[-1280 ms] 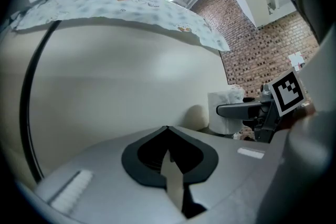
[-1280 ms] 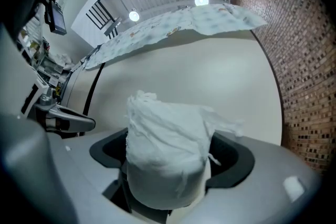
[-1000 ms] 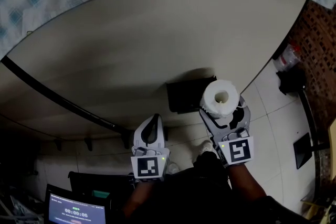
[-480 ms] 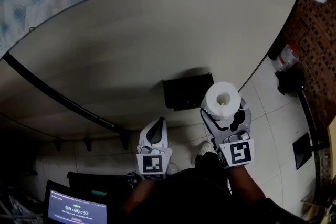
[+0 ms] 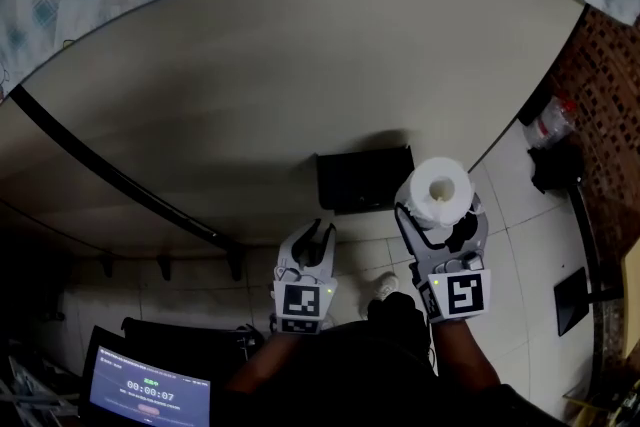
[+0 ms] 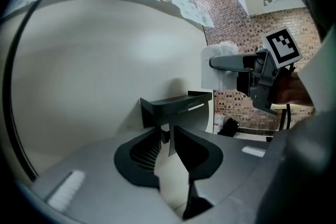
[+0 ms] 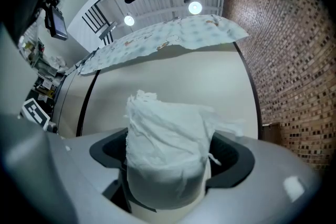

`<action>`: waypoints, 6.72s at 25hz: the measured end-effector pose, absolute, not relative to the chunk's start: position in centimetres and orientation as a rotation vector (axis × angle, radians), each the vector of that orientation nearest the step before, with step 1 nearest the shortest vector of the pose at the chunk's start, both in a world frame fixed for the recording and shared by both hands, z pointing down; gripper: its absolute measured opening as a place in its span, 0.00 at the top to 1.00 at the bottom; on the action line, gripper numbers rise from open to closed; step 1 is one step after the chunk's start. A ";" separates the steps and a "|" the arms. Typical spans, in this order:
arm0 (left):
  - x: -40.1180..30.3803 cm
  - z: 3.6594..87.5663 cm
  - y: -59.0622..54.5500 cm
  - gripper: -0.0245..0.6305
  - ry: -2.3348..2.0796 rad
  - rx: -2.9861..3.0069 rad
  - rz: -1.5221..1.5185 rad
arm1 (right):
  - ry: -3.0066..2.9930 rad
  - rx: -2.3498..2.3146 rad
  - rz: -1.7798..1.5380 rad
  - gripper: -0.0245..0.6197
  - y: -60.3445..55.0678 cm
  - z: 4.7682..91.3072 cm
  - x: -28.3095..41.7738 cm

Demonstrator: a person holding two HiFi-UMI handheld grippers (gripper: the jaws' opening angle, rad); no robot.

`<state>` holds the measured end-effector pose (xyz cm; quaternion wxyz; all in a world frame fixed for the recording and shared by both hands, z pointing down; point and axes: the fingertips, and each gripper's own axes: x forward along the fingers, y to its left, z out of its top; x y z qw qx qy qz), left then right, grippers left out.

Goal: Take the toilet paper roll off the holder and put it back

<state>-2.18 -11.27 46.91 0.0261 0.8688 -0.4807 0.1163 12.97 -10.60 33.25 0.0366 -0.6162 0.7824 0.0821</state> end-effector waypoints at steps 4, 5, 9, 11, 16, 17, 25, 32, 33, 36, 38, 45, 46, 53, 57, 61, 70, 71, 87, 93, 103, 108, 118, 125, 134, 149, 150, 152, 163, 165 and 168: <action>-1.5 48.5 -11.8 0.81 -1.458 2.652 0.378 | 2.404 -1.890 0.273 0.27 -10.8 32.9 13.2; -1.3 48.9 -12.1 0.81 -1.452 2.640 0.381 | 2.404 -1.891 0.272 0.27 -11.0 32.9 13.4; -1.1 49.7 -12.3 0.80 -1.432 2.623 0.389 | 2.406 -1.895 0.267 0.27 -11.0 32.9 13.5; -1.0 49.9 -12.5 0.80 -1.428 2.629 0.393 | 2.409 -1.895 0.266 0.27 -11.1 33.0 13.5; -0.5 50.1 -13.3 0.81 -1.421 2.618 0.409 | 2.415 -1.894 0.261 0.27 -11.8 33.1 14.0; -0.4 50.3 -13.3 0.81 -1.414 2.617 0.412 | 2.414 -1.896 0.257 0.27 -11.8 33.1 14.1; -0.3 50.0 -13.9 0.81 -1.407 2.632 0.349 | 2.416 -1.897 0.233 0.27 -12.4 33.7 14.7; 0.3 49.7 -14.4 0.82 -1.372 2.654 0.309 | 2.424 -1.887 0.231 0.27 -12.7 33.8 14.8; 0.5 49.6 -14.4 0.83 -1.368 2.659 0.306 | 2.424 -1.889 0.228 0.27 -12.8 33.8 14.9; 0.7 49.6 -14.3 0.85 -1.365 2.660 0.310 | 2.420 -1.897 0.222 0.27 -12.8 33.9 15.1; 0.7 49.6 -14.3 0.86 -1.359 2.656 0.316 | 2.415 -1.902 0.219 0.27 -12.8 33.9 15.3; 0.7 49.6 -13.9 0.87 -1.334 2.655 0.338 | 2.413 -1.898 0.215 0.27 -12.7 34.0 15.2; 0.6 49.6 -13.7 0.87 -1.329 2.655 0.341 | 2.414 -1.899 0.217 0.27 -12.7 34.1 15.2; 0.7 49.3 -12.9 0.88 -1.292 2.662 0.350 | 2.401 -1.894 0.236 0.27 -12.2 33.4 15.1; 0.9 49.3 -12.7 0.88 -1.249 2.658 0.350 | 2.383 -1.906 0.251 0.27 -12.0 33.0 15.5; 0.8 48.8 -11.7 0.88 -1.181 2.647 0.318 | 2.367 -1.918 0.251 0.27 -11.1 32.8 15.4; 0.7 47.8 -10.7 0.87 -1.128 2.672 0.327 | 2.352 -1.968 0.278 0.27 -10.6 33.0 16.5; 0.7 47.7 -10.7 0.87 -1.125 2.671 0.326 | 2.340 -1.982 0.281 0.27 -10.6 33.0 17.1; 1.4 46.4 -9.9 0.86 -0.904 2.594 0.261 | 2.173 -1.934 -0.018 0.27 -11.8 37.0 22.5; 1.4 46.3 -9.9 0.86 -0.863 2.572 0.250 | 1.999 -1.726 -0.393 0.27 -13.5 40.5 24.2; 1.5 45.8 -9.8 0.87 -0.763 2.510 0.182 | 1.759 -1.300 -0.821 0.28 -16.6 46.6 23.8; 1.5 45.9 -9.8 0.86 -0.756 2.527 0.219 | 1.803 -1.199 -0.843 0.28 -17.6 46.9 21.9; 1.5 46.0 -9.9 0.86 -0.744 2.558 0.276 | 1.862 -1.053 -0.885 0.28 -18.3 48.0 20.5; 1.6 46.1 -9.7 0.86 -0.738 2.567 0.292 | 1.915 -1.032 -0.889 0.28 -18.9 48.6 20.2; 1.6 46.0 -9.7 0.86 -0.727 2.564 0.281 | 1.908 -0.901 -0.895 0.29 -19.1 47.9 18.7; 1.6 46.0 -9.6 0.86 -0.706 2.554 0.263 | 2.077 -0.838 -1.030 0.30 -17.2 50.0 17.1; 1.6 46.0 -9.6 0.86 -0.703 2.555 0.262 | 2.100 -0.827 -1.045 0.30 -17.0 50.1 16.7; 1.6 46.0 -9.6 0.87 -0.699 2.555 0.261 | 2.151 -0.810 -1.057 0.30 -16.7 50.2 15.8; 1.7 46.1 -9.6 0.86 -0.687 2.567 0.281 | 2.268 -0.661 -1.150 0.30 -16.5 51.1 12.1; 1.7 46.1 -9.5 0.86 -0.688 2.573 0.291 | 2.301 -0.630 -1.163 0.30 -16.3 51.2 11.2; 1.8 46.1 -9.5 0.86 -0.679 2.577 0.293 | 2.353 -0.600 -1.185 0.30 -16.1 51.3 10.1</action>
